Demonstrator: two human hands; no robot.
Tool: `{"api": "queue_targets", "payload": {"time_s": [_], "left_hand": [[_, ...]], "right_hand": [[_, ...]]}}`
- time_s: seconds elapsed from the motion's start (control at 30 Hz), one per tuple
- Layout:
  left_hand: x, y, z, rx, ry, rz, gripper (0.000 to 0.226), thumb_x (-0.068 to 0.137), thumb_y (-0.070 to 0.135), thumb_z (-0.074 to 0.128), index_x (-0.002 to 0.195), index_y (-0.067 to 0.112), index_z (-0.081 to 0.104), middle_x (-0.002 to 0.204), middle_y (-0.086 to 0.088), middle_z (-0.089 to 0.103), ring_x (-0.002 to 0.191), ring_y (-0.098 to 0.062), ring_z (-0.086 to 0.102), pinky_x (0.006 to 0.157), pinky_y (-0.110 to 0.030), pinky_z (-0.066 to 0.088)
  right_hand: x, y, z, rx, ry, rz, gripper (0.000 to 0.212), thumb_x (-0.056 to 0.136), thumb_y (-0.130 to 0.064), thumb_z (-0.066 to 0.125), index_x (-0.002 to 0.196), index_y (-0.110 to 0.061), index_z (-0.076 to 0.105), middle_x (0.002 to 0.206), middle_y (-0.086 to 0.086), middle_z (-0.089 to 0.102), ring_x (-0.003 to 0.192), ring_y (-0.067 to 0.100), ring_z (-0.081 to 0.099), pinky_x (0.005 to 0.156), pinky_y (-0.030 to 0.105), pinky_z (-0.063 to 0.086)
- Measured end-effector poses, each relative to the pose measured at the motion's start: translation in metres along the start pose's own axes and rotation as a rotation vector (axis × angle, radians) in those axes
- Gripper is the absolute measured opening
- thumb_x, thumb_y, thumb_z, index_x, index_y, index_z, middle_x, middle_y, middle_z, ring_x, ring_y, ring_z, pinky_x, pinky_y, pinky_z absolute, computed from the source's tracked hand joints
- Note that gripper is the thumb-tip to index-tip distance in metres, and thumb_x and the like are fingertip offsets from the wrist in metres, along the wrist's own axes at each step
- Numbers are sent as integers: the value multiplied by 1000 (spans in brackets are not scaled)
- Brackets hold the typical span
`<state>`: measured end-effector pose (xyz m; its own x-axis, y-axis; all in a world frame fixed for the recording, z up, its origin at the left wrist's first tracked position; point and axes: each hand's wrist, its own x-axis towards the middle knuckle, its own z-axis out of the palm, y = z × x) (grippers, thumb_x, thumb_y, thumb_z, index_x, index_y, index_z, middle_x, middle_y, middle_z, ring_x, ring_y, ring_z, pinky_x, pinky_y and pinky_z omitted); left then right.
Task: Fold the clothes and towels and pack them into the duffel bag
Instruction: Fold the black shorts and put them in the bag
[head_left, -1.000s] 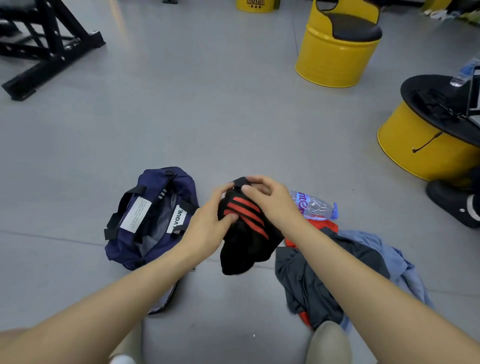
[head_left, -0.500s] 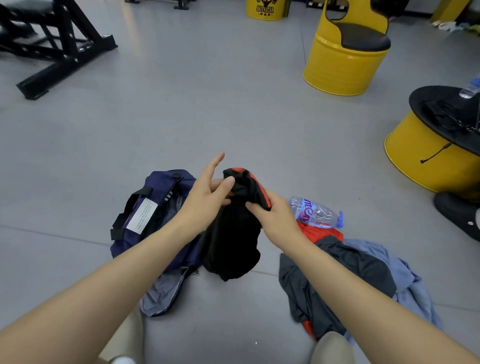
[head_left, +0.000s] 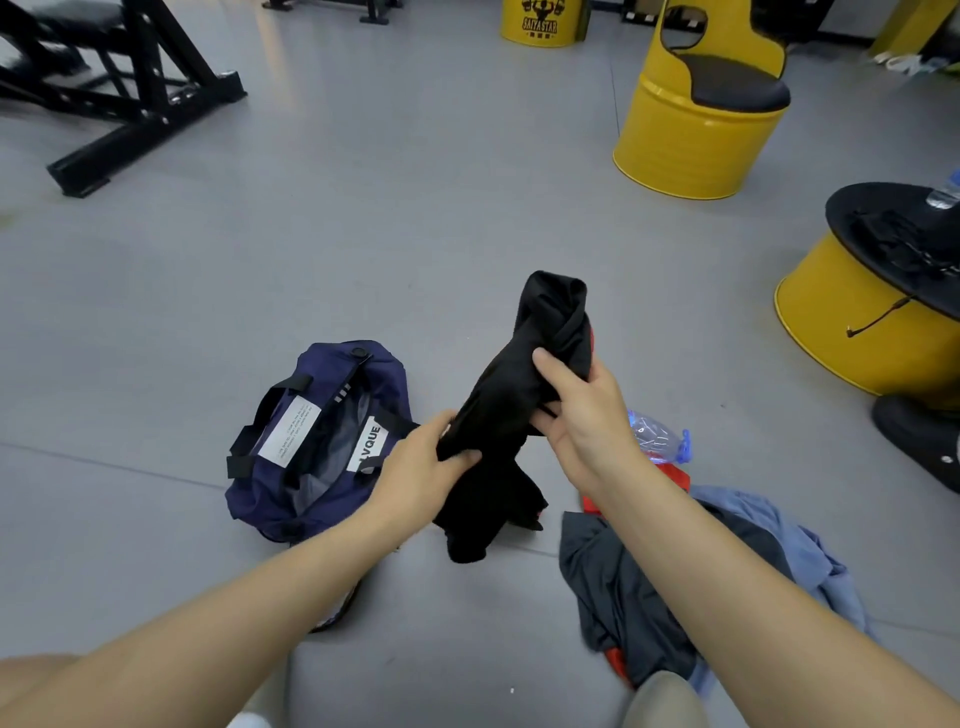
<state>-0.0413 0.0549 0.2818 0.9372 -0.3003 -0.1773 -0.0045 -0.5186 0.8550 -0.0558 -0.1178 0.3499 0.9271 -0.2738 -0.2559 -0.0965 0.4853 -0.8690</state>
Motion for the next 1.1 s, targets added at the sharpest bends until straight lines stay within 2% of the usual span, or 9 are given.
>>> {"api": "queue_targets", "payload": {"time_s": [0.1, 0.17, 0.27, 0.33, 0.47, 0.6, 0.77, 0.87, 1.1], "left_hand": [[8, 8, -10, -115, -2, 30, 33, 86, 26, 69, 113, 41, 59, 101, 16, 72, 101, -9, 67, 93, -44, 53], [13, 16, -15, -188, 1, 51, 44, 86, 22, 71, 124, 40, 57, 108, 14, 73, 104, -8, 68, 96, -42, 53], [19, 24, -22, -287, 17, 42, 58, 83, 33, 73, 135, 46, 50, 110, 0, 74, 102, -18, 71, 97, -46, 54], [23, 29, -26, -297, -8, 47, 57, 85, 45, 70, 135, 55, 46, 106, -20, 71, 98, -32, 70, 96, -51, 54], [24, 39, -30, -398, -113, 15, 47, 100, 30, 56, 142, 48, 43, 89, -15, 70, 90, -24, 69, 86, -33, 52], [24, 43, -37, -453, -139, -34, 52, 99, 14, 42, 138, 47, 48, 71, 3, 57, 69, -9, 56, 78, -31, 49], [19, 41, -43, -398, -214, 31, 55, 90, 34, 55, 140, 52, 42, 86, 1, 62, 88, -15, 61, 100, -49, 52], [7, 38, -37, -179, -194, 163, 81, 82, 49, 73, 150, 51, 29, 109, 22, 65, 96, -8, 66, 95, -36, 53], [-7, 30, -12, 170, 136, 448, 54, 92, 20, 61, 139, 41, 46, 121, 18, 62, 103, -4, 62, 86, -37, 54]], "right_hand": [[2, 4, -10, -308, -7, -110, 38, 92, -12, 67, 129, -18, 57, 115, 1, 73, 107, 22, 70, 94, 46, 57], [-2, 9, -19, -742, -131, -204, 67, 85, -29, 73, 143, -35, 40, 121, -16, 67, 107, 12, 68, 95, 42, 55], [-10, 17, -27, -1468, -368, -358, 104, 80, -55, 72, 153, -52, -1, 158, -18, 30, 136, 15, 46, 103, 42, 47], [-15, 23, -23, -1639, -423, -455, 105, 80, -62, 69, 154, -49, -4, 163, -15, 16, 139, 21, 41, 101, 46, 48], [-11, 35, -14, -1604, -319, -653, 82, 91, -47, 62, 156, -41, 13, 136, -6, 48, 104, 25, 61, 76, 43, 55], [-10, 38, -9, -1564, -237, -749, 61, 89, -35, 45, 150, -41, 36, 116, -4, 59, 84, 22, 63, 61, 39, 53], [-8, 32, -5, -1341, -120, -589, 39, 89, -35, 46, 123, -37, 66, 102, -10, 67, 89, 12, 62, 77, 39, 52], [-10, 22, -4, -1178, 21, -510, 29, 87, -33, 53, 109, -34, 72, 104, -12, 70, 97, 9, 62, 87, 40, 51], [-6, 6, -4, -1036, 96, -355, 32, 81, -39, 51, 107, -44, 70, 103, -19, 70, 93, 13, 66, 84, 40, 56]]}}
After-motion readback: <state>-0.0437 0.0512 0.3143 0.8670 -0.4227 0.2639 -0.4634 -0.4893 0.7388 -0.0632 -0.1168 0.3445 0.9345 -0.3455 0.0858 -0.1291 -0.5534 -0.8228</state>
